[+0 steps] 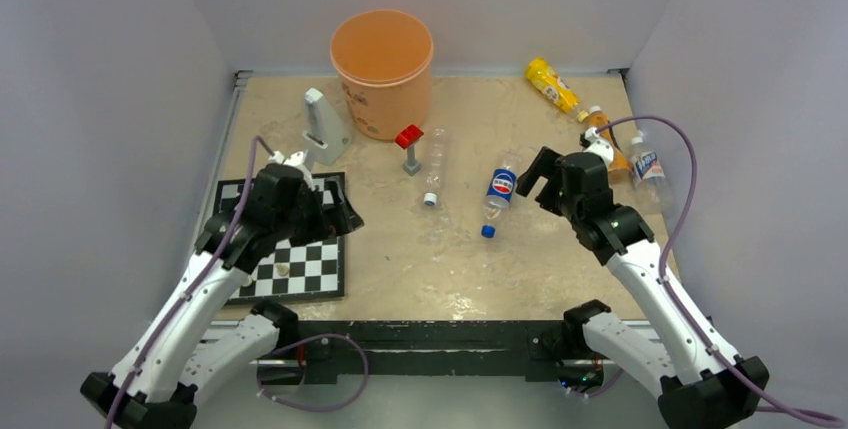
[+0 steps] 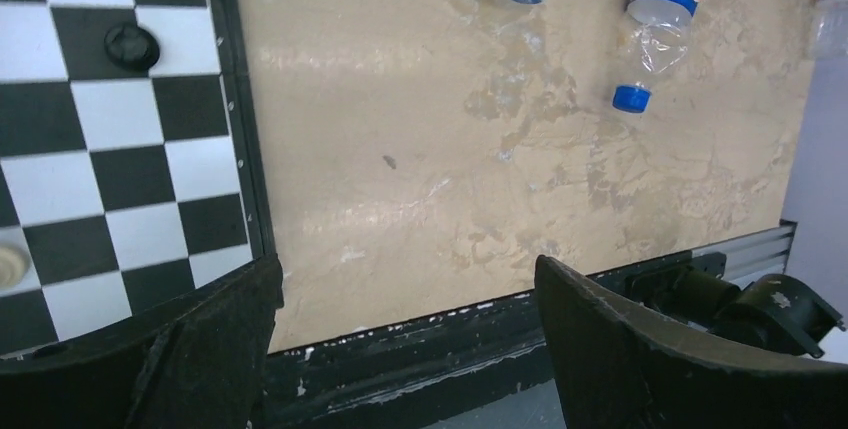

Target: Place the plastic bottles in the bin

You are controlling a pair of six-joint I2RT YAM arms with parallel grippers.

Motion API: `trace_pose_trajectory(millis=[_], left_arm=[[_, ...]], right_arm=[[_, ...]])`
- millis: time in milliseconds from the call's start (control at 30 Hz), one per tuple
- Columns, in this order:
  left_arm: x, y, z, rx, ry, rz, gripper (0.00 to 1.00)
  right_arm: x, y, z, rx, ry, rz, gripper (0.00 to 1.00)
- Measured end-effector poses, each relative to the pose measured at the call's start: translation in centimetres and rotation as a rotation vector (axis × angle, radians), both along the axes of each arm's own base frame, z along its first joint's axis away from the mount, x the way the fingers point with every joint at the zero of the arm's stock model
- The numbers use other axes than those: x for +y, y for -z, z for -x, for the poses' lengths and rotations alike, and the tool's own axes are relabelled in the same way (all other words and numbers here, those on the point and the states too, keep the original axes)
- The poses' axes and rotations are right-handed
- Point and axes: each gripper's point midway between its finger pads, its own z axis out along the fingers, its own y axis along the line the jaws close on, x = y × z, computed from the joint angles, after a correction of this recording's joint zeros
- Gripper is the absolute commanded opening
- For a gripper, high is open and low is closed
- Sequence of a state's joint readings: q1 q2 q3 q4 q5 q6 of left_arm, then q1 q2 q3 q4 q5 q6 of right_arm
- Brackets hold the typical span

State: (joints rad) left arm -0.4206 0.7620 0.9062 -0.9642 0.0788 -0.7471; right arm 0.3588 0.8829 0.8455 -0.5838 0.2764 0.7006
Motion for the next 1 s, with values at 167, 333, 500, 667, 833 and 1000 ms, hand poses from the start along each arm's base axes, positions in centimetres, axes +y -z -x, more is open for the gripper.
trace_pose_trajectory(millis=[167, 333, 500, 667, 833, 1000], left_arm=[[-4.3, -1.9, -4.3, -0.057, 0.127, -0.058, 1.0], [-9.0, -1.9, -7.4, -0.089, 0.169, -0.122, 1.0], [-12.3, 0.8, -10.5, -0.084, 0.148, -0.228, 1.0], [-15.0, 4.1, -13.9, -0.067, 0.11, -0.358, 0.96], [-14.9, 7.6, -13.9, -0.041, 0.113, -0.394, 0.86], [-16.1, 9.8, -14.7, -0.035, 0.125, -0.383, 0.81]], right_arm=[[0.6, -1.8, 0.1, -0.043, -0.027, -0.035, 0.99], [-0.2, -5.1, 0.2, -0.118, 0.002, -0.038, 0.99], [-1.5, -7.5, 1.5, -0.191, 0.042, -0.039, 0.99], [-2.0, -7.7, 2.5, -0.193, 0.047, -0.036, 0.99], [-2.3, -6.8, 3.0, -0.154, 0.051, -0.017, 0.99], [-2.6, -6.4, 3.4, -0.139, 0.058, -0.005, 0.99]])
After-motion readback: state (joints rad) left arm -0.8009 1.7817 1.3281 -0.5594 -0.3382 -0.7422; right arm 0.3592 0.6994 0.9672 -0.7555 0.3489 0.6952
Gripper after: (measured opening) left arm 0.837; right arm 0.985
